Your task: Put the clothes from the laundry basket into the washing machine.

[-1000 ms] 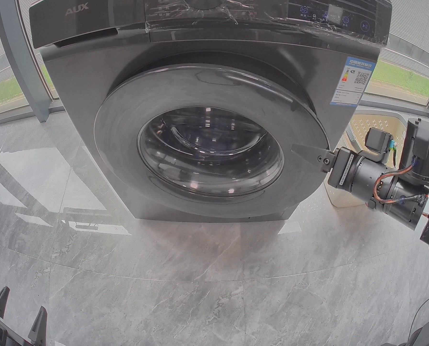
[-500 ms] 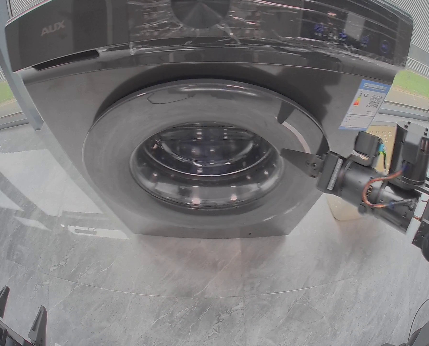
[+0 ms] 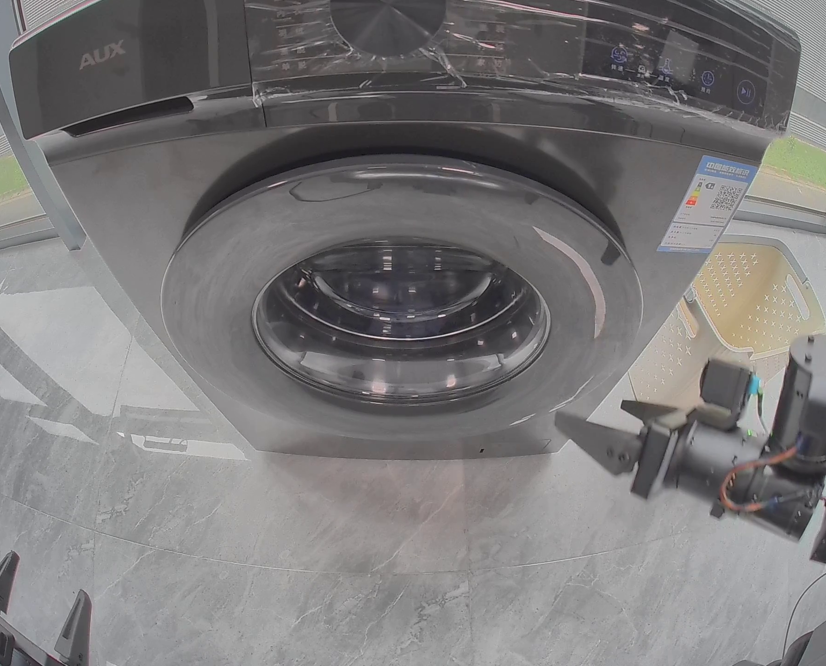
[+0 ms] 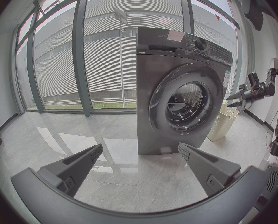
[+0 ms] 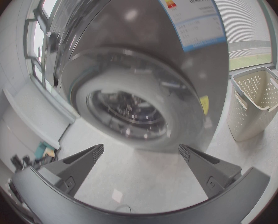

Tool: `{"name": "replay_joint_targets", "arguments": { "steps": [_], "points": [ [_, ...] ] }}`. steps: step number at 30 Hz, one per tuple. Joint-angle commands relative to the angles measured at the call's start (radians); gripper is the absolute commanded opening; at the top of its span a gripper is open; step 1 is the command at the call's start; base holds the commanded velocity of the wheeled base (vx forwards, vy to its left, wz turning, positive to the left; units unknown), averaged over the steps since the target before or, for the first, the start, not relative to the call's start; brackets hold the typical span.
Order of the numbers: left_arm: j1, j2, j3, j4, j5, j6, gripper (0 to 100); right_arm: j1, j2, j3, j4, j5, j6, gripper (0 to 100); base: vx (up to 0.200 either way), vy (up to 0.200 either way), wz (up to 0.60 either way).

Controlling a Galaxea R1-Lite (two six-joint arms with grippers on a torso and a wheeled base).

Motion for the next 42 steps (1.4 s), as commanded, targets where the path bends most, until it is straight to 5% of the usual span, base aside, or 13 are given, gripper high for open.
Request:
{"name": "replay_joint_targets", "arguments": {
  "steps": [1, 6, 14, 21, 24, 30, 35, 37, 40, 42],
  "points": [
    [0.001, -0.012, 0.016, 0.0, -0.001, 0.0, 100, 0.076, -0.282, 0.28, 0.009, 0.045, -0.105, 100, 0.0, 0.0, 0.0],
    [0.001, -0.012, 0.016, 0.0, -0.001, 0.0, 100, 0.021, -0.483, 0.355, 0.027, 0.071, -0.112, 100, 0.0, 0.0, 0.0],
    [0.001, -0.012, 0.016, 0.0, -0.001, -0.004, 100, -0.255, -0.825, 0.441, 0.122, 0.064, -0.194, 100, 0.0, 0.0, 0.0],
    [-0.001, -0.012, 0.016, 0.0, -0.002, -0.003, 100, -0.491, -1.195, 0.401, 0.414, 0.083, -0.252, 100, 0.0, 0.0, 0.0],
    [-0.001, -0.012, 0.016, 0.0, -0.002, -0.001, 100, -0.56, -1.331, 0.401, 0.533, 0.14, -0.26, 100, 0.0, 0.0, 0.0],
    [-0.001, -0.012, 0.016, 0.0, -0.004, -0.003, 100, -0.64, -1.388, 0.441, 0.573, 0.167, -0.266, 100, 0.0, 0.0, 0.0],
    [-0.001, -0.01, 0.016, 0.0, -0.005, -0.003, 100, -0.689, -1.466, 0.446, 0.691, 0.19, -0.321, 100, 0.0, 0.0, 0.0],
    [-0.001, -0.01, 0.016, 0.0, -0.005, -0.003, 100, -0.689, -1.466, 0.446, 0.708, 0.17, -0.313, 100, 0.0, 0.0, 0.0],
    [-0.001, -0.01, 0.016, 0.0, -0.005, -0.003, 100, -0.689, -1.466, 0.446, 0.803, 0.072, -0.322, 100, 0.0, 0.0, 0.0],
    [-0.001, -0.01, 0.016, 0.0, -0.005, -0.006, 100, -0.691, -1.466, 0.446, 0.816, 0.069, -0.324, 100, 0.0, 0.0, 0.0]
  ]
}}
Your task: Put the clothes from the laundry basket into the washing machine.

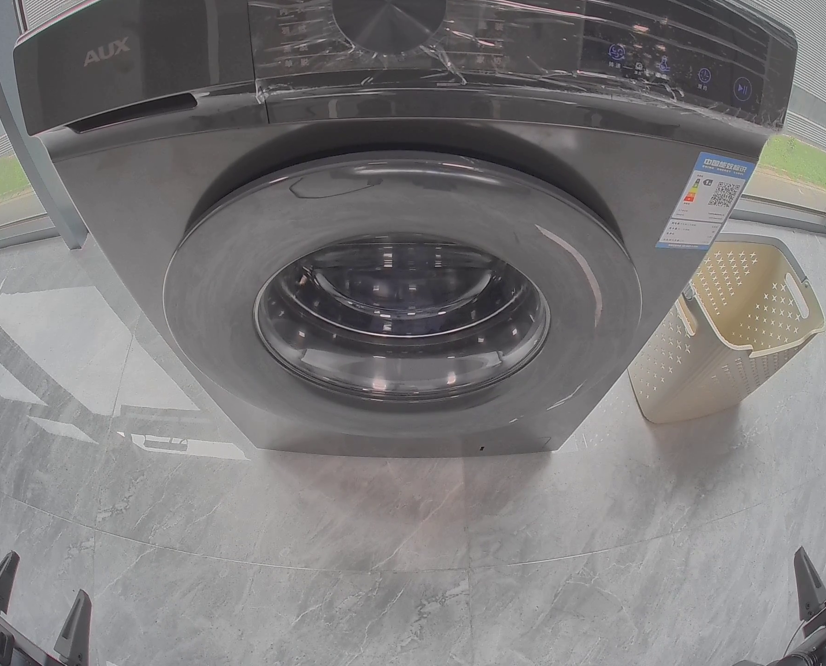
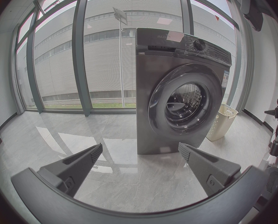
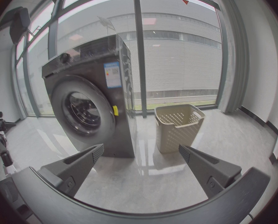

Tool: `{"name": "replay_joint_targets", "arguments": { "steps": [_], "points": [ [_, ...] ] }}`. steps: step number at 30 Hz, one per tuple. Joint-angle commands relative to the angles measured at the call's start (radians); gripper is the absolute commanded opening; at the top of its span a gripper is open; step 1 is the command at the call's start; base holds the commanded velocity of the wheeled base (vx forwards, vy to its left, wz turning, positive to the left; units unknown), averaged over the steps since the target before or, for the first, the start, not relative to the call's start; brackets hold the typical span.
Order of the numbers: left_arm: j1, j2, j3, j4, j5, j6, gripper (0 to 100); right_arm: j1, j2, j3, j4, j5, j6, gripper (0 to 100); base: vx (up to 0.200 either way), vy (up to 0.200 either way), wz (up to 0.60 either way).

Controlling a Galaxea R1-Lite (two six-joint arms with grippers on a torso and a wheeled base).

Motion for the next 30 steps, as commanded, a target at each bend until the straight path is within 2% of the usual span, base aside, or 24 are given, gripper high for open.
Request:
{"name": "replay_joint_targets", "arguments": {
  "steps": [1, 5, 8, 11, 15, 19, 21, 30],
  "points": [
    [0.0, -0.01, 0.016, 0.0, 0.001, -0.004, 100, -0.006, -0.042, 0.018, 0.029, -0.031, -0.008, 100, 0.0, 0.0, 0.0],
    [0.0, -0.01, 0.016, 0.0, 0.001, -0.004, 100, -0.006, -0.042, 0.018, 0.031, -0.026, -0.011, 100, 0.0, 0.0, 0.0],
    [0.0, -0.01, 0.016, 0.0, 0.001, -0.003, 100, -0.005, -0.042, 0.018, 0.04, -0.018, -0.045, 100, 0.0, 0.0, 0.0],
    [0.0, -0.01, 0.016, 0.0, 0.001, -0.003, 100, -0.008, -0.042, 0.018, 0.039, -0.015, -0.053, 100, 0.0, 0.0, 0.0],
    [0.0, -0.01, 0.016, 0.0, -0.002, 0.005, 100, -0.008, -0.042, 0.018, 0.04, -0.015, -0.048, 100, 0.0, 0.0, 0.0],
    [0.0, -0.012, 0.016, 0.0, 0.007, -0.012, 100, -0.005, -0.04, 0.018, 0.039, -0.015, -0.043, 100, 0.0, 0.0, 0.0],
    [0.0, -0.012, 0.016, 0.0, 0.003, 0.008, 100, -0.006, -0.042, 0.018, 0.039, -0.015, -0.037, 100, 0.0, 0.0, 0.0],
    [0.002, -0.012, 0.016, 0.0, 0.004, 0.005, 100, -0.005, -0.042, 0.018, 0.039, -0.018, -0.028, 100, 0.0, 0.0, 0.0]
  ]
}}
